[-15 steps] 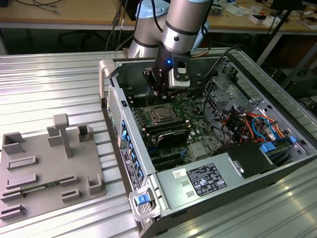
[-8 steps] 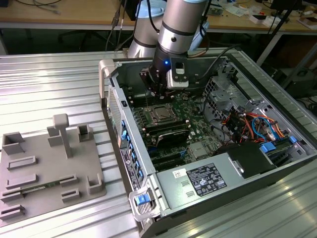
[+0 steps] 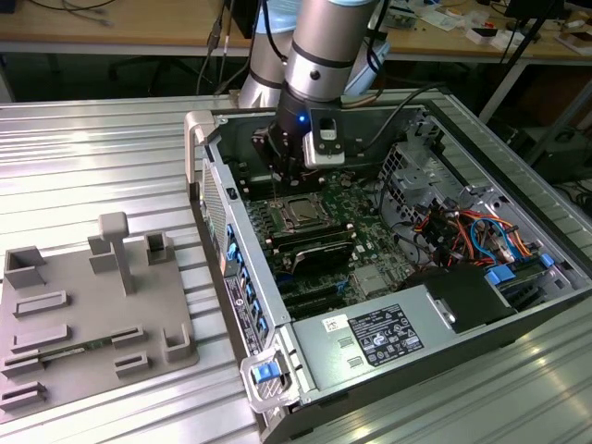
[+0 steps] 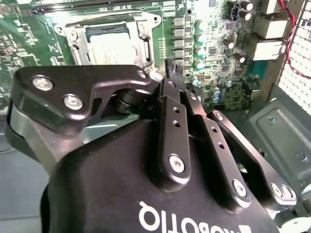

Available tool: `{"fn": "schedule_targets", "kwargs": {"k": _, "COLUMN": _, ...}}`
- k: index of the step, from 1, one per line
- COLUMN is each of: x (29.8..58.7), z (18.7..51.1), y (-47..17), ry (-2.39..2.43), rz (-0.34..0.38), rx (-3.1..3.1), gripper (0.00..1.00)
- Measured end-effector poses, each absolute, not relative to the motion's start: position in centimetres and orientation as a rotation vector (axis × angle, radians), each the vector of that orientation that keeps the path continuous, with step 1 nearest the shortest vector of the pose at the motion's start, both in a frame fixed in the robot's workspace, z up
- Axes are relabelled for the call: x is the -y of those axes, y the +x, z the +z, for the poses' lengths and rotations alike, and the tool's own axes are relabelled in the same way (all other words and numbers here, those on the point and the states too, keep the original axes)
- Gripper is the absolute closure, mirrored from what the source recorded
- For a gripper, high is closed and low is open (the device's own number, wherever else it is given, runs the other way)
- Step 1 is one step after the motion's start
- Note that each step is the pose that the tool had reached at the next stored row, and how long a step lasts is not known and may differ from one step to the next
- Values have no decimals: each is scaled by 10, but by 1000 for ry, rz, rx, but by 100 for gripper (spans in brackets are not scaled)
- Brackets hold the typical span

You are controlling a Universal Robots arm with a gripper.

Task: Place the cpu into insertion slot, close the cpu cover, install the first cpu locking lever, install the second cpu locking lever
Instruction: 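Install the first cpu locking lever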

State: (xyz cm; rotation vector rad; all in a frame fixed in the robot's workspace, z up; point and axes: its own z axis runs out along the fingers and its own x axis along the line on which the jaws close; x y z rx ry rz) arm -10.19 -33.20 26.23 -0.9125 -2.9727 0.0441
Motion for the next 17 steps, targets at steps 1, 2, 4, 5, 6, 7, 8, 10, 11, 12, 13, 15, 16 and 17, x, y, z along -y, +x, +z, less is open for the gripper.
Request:
{"fn": "schedule_targets", "kwargs": {"k": 1, "x": 332, "z": 262, "y": -102, "ry": -888, "rz": 44, "rx": 2980, "gripper": 89}}
{"fn": "schedule_targets", "kwargs": {"k": 2, "x": 332, "z": 262, "y": -102, "ry": -862, "rz": 43, "rx": 2988, "gripper": 89}}
{"fn": "schedule_targets", "kwargs": {"k": 4, "x": 332, "z": 261, "y": -102, "ry": -802, "rz": 37, "rx": 3004, "gripper": 89}}
{"fn": "schedule_targets", "kwargs": {"k": 5, "x": 332, "z": 260, "y": -102, "ry": -769, "rz": 36, "rx": 3012, "gripper": 89}}
{"fn": "schedule_targets", "kwargs": {"k": 6, "x": 332, "z": 260, "y": -105, "ry": -752, "rz": 35, "rx": 3016, "gripper": 89}}
{"fn": "schedule_targets", "kwargs": {"k": 7, "x": 332, "z": 260, "y": -107, "ry": -746, "rz": 35, "rx": 3018, "gripper": 89}}
{"fn": "schedule_targets", "kwargs": {"k": 8, "x": 332, "z": 260, "y": -109, "ry": -742, "rz": 35, "rx": 3019, "gripper": 89}}
{"fn": "schedule_targets", "kwargs": {"k": 10, "x": 332, "z": 260, "y": -112, "ry": -728, "rz": 35, "rx": 3022, "gripper": 89}}
{"fn": "schedule_targets", "kwargs": {"k": 11, "x": 332, "z": 260, "y": -113, "ry": -721, "rz": 35, "rx": 3024, "gripper": 89}}
{"fn": "schedule_targets", "kwargs": {"k": 12, "x": 332, "z": 260, "y": -114, "ry": -713, "rz": 35, "rx": 3026, "gripper": 89}}
{"fn": "schedule_targets", "kwargs": {"k": 13, "x": 332, "z": 260, "y": -114, "ry": -701, "rz": 36, "rx": 3029, "gripper": 89}}
{"fn": "schedule_targets", "kwargs": {"k": 15, "x": 332, "z": 260, "y": -114, "ry": -663, "rz": 36, "rx": 3038, "gripper": 89}}
{"fn": "schedule_targets", "kwargs": {"k": 16, "x": 332, "z": 259, "y": -114, "ry": -640, "rz": 35, "rx": 3043, "gripper": 89}}
{"fn": "schedule_targets", "kwargs": {"k": 17, "x": 332, "z": 259, "y": -115, "ry": -613, "rz": 33, "rx": 3048, "gripper": 89}}
